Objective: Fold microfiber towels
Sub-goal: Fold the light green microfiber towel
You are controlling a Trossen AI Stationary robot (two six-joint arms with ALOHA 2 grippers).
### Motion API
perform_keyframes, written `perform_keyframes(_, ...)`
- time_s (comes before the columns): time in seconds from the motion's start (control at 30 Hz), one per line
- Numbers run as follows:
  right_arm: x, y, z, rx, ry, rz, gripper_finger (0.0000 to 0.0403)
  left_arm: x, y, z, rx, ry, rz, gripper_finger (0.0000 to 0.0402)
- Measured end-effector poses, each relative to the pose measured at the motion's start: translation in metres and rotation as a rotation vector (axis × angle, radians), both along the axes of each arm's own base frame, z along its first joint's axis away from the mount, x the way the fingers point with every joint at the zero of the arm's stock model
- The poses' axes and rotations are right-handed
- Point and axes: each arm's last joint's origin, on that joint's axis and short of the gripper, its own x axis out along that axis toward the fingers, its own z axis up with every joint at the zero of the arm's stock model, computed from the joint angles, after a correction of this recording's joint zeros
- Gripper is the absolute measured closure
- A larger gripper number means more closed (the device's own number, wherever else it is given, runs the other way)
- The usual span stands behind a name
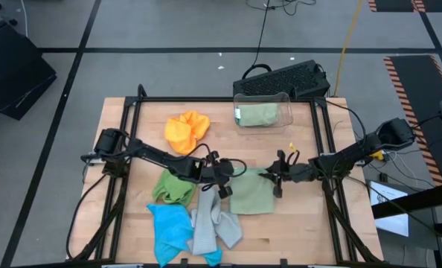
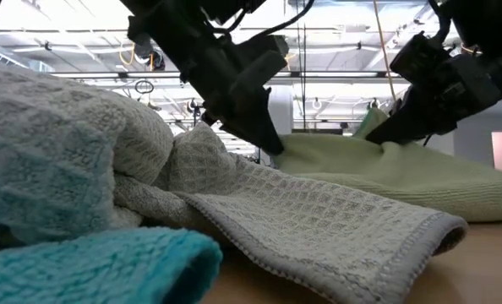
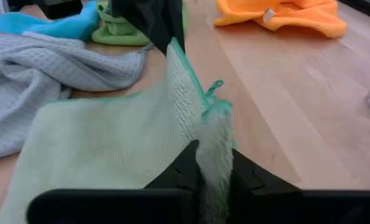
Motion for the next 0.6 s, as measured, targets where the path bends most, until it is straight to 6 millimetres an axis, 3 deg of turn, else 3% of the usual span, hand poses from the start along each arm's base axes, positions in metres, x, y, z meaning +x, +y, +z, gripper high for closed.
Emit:
perform_keyframes(0.27, -0.001, -0.005, 0.000, -0.104, 0.001, -0.106, 0.0275, 0.001, 0.006, 0.000, -0.030, 0.001, -0.013, 0.0384)
perform_keyframes(0.43, -0.003, -0.007, -0.002, -0.154, 0.019, -0.172, 0.0216, 0.001, 0.013, -0.001, -0.061, 0.008, 0.031, 0.0324)
perform_keyframes(0.6, -0.004, -0.010, -0.004, -0.192, 0.045, -0.204, 0.0185, 0.000, 0.020, 0.004, -0.092, 0.004, 0.074, 0.0273)
